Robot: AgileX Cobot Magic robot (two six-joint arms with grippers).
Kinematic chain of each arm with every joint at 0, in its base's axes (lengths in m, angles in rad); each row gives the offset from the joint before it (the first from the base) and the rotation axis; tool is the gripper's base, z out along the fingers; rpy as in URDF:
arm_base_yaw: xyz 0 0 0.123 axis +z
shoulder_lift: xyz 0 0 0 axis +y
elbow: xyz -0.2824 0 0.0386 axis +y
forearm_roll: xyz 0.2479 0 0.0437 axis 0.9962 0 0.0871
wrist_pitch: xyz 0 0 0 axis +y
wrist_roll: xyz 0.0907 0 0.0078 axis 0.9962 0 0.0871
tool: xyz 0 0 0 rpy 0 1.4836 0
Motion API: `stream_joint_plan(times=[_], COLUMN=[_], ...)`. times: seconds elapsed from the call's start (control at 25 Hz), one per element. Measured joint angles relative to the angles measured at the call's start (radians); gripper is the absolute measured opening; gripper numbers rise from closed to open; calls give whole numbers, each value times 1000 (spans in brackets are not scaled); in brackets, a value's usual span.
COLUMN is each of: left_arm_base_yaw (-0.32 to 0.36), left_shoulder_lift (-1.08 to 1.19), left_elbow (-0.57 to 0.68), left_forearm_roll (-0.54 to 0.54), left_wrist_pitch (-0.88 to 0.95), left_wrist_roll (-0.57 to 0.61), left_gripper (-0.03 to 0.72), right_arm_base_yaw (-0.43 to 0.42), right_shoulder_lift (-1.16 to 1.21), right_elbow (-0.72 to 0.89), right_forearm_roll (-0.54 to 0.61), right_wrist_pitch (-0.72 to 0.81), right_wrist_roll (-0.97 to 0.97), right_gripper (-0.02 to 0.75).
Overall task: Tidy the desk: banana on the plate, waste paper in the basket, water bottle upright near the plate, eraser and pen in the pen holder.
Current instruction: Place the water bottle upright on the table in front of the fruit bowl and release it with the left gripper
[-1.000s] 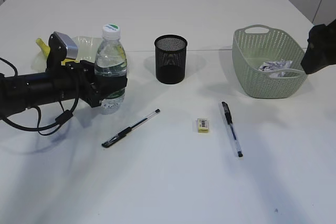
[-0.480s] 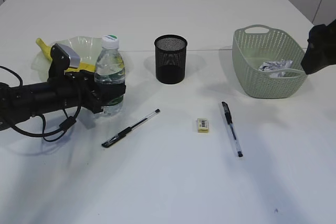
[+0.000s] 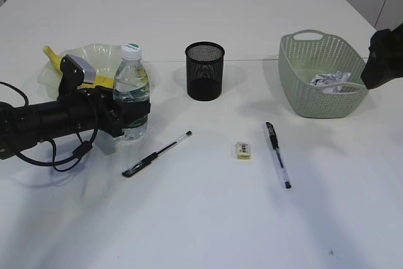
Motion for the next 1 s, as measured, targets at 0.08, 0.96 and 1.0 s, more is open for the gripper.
stream_joint_plan(times=[0.08, 0.96, 1.0], left_arm_base_yaw=[0, 38, 42], left_shoulder_lift=[0, 0, 0], left_elbow=[0, -2, -2], left_forearm_roll=[0, 52, 61], left_wrist_pitch=[0, -11, -15], left_wrist_roll=[0, 0, -3], left_gripper=[386, 494, 501], right_arm_base_yaw=[0, 0, 0], right_shoulder_lift=[0, 0, 0], right_elbow=[0, 0, 0], right_forearm_roll=[0, 0, 0], right_wrist_pitch=[0, 0, 0], right_wrist_roll=[0, 0, 0], right_gripper=[593, 592, 592])
